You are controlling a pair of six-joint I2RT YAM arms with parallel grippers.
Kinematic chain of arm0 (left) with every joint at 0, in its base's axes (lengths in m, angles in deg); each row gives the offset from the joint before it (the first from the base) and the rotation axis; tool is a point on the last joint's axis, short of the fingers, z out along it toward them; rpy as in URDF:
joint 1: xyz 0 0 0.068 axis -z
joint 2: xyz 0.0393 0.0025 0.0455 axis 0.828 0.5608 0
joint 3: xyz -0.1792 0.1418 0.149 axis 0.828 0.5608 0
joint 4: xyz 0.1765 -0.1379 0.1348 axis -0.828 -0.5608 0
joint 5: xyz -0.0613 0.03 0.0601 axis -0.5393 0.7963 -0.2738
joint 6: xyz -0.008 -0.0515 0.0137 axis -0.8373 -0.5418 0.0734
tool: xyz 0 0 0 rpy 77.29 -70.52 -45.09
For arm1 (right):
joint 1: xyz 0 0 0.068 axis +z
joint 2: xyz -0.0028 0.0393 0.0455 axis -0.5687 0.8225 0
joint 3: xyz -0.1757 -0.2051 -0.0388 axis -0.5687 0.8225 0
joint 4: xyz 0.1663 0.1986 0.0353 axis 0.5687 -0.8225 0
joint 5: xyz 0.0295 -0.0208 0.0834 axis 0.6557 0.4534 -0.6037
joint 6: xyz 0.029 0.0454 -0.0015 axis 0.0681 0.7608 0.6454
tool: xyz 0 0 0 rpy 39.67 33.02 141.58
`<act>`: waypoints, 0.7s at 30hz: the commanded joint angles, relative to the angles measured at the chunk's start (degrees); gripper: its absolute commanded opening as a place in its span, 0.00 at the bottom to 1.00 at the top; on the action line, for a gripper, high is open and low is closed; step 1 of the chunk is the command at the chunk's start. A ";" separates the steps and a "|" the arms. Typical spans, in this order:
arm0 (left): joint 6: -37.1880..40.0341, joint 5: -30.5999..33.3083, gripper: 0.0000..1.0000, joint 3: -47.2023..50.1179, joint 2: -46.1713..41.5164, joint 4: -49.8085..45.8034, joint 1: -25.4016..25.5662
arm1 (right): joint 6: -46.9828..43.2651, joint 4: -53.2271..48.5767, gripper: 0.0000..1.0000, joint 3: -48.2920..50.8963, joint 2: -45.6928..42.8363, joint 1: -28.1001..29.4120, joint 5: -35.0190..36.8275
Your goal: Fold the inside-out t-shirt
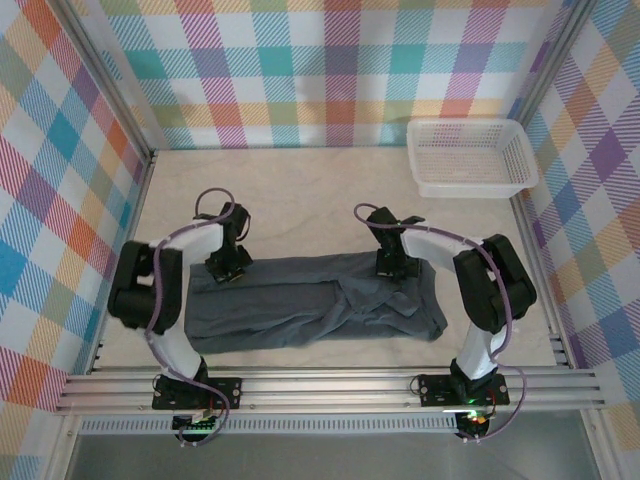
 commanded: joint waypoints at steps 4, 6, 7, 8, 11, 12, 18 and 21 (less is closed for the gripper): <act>-4.55 -1.70 0.00 -4.46 10.60 10.85 -1.77 | -0.02 1.15 0.00 -1.75 0.41 -1.19 -4.94; -4.74 -2.07 0.00 -7.97 13.21 13.20 -1.94 | 1.33 2.53 0.00 -0.85 0.22 -1.30 -8.03; -4.30 -2.94 0.00 -11.06 15.50 13.89 -2.01 | 2.56 3.41 0.00 -0.23 0.18 -1.28 -10.18; -3.94 -4.02 0.00 -14.41 17.60 13.81 -2.09 | 4.34 4.05 0.00 0.54 0.07 -1.29 -11.94; -3.14 -8.29 0.00 -27.57 25.83 14.81 -2.06 | 12.13 10.58 0.00 5.10 -1.45 -1.08 -20.59; -3.57 -9.77 0.00 -32.68 29.12 15.57 -1.99 | 15.56 14.93 0.00 7.59 -2.00 -0.73 -24.95; -5.07 -15.06 0.00 -71.73 49.82 10.42 1.26 | 23.67 22.36 0.04 6.89 1.19 8.66 -32.16; -8.29 -17.18 0.00 -87.95 56.93 8.64 2.40 | 20.98 20.03 0.07 2.69 2.11 11.12 -32.48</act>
